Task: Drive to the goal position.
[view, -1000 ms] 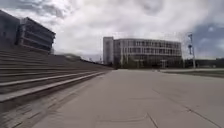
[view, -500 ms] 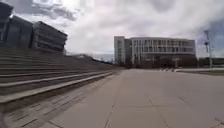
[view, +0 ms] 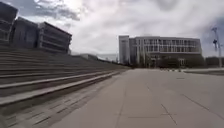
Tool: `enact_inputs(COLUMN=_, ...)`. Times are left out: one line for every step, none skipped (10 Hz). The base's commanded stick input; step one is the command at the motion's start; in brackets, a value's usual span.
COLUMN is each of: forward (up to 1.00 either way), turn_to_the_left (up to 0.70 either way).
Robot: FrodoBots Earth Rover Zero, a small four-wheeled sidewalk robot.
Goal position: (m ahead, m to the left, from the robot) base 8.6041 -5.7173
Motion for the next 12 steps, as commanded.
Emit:
enact_inputs(forward=0.7, turn_to_the_left=0.01)
enact_inputs(forward=0.7, turn_to_the_left=0.01)
enact_inputs(forward=0.7, turn_to_the_left=-0.31)
enact_inputs(forward=0.7, turn_to_the_left=-0.34)
enact_inputs(forward=0.7, turn_to_the_left=-0.34)
enact_inputs(forward=0.7, turn_to_the_left=-0.34)
enact_inputs(forward=0.7, turn_to_the_left=-0.34)
enact_inputs(forward=0.7, turn_to_the_left=-0.34)
enact_inputs(forward=0.7, turn_to_the_left=-0.34)
enact_inputs(forward=0.7, turn_to_the_left=-0.34)
enact_inputs(forward=0.7, turn_to_the_left=-0.34)
enact_inputs(forward=0.7, turn_to_the_left=-0.19)
